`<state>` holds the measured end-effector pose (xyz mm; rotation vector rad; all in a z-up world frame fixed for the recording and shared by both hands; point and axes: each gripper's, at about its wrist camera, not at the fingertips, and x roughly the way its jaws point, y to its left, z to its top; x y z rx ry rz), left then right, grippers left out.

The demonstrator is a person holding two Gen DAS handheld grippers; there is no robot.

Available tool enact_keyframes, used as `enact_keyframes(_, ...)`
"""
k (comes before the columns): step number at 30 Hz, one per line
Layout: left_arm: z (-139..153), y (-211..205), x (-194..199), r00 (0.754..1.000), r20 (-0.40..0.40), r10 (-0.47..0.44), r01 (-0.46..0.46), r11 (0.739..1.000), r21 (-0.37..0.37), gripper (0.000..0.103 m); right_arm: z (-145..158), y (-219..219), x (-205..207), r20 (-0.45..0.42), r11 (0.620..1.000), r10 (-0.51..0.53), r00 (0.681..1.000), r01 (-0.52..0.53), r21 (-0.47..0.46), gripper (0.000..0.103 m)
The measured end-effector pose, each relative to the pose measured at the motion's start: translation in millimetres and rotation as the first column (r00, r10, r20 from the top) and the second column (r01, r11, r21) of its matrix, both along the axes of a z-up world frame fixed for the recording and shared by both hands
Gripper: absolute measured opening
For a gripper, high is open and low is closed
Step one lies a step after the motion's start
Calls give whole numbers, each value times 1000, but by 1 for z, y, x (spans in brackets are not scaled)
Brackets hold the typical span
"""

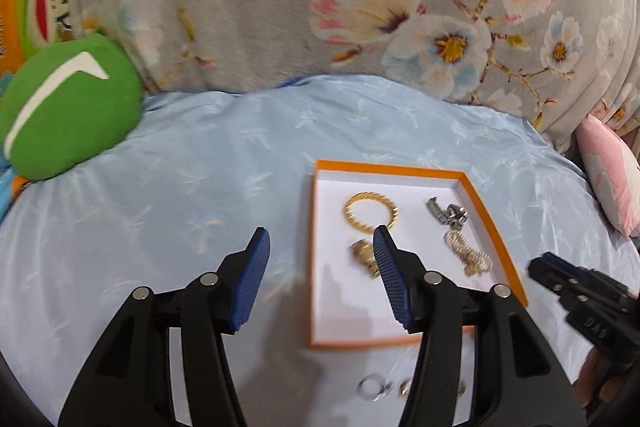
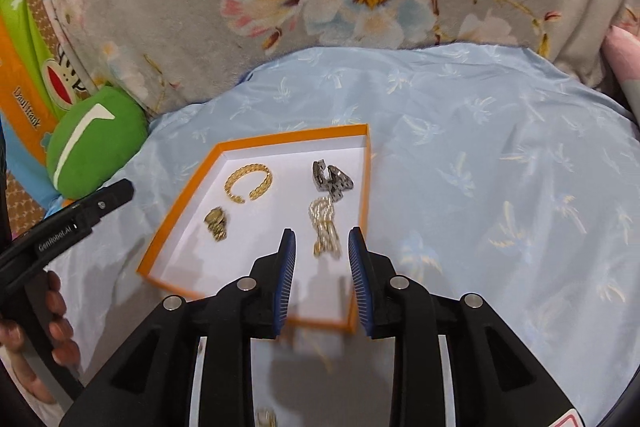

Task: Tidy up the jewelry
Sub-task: 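Withdraw both tools and move the right tool to the black bead bracelet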

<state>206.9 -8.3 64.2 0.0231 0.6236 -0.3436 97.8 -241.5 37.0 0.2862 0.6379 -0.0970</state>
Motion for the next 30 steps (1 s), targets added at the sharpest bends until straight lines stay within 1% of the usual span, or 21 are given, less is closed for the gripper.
enact_keyframes(3, -3, 30, -26, 999, -18, 26, -26, 1000, -15, 52, -5, 8, -33, -4, 1000, -10, 1000, 10, -20, 31)
enact_keyframes(5, -9, 45, -42, 998, -38, 44, -45, 999, -17, 52, -12, 17, -54, -18, 999, -21, 1000, 20, -45, 31)
enact_keyframes(7, -20, 57, -61, 996, -60, 59, -59, 998, -11, 52, -20, 24, -70, -36, 999, -22, 999, 20, -50, 31)
enact_keyframes(11, -41, 69, -94, 993, -96, 64, -63, 998, 4, 52, -34, 40, -97, -70, 999, -4, 998, 1, -40, 31)
enact_keyframes(14, -55, 73, -111, 990, -131, 54, -56, 998, -11, 52, -41, 54, -109, -86, 999, 27, 996, -29, -22, 31)
enact_keyframes(17, -63, 74, -126, 988, -150, 41, -44, 999, -15, 52, -45, 71, -117, -105, 997, 74, 992, -76, -16, 31)
enact_keyframes(23, -68, 65, -151, 990, -142, 5, -2, 1000, 20, 52, -49, 111, -118, -121, 986, 163, 979, -165, -10, 31)
enact_keyframes(26, -71, 60, -160, 991, -136, -8, 16, 998, 54, 52, -49, 121, -112, -131, 983, 179, 975, -183, -14, 31)
enact_keyframes(30, -75, 62, -166, 987, -156, -34, 41, 998, 41, 52, -51, 127, -103, -148, 982, 184, 972, -188, -18, 31)
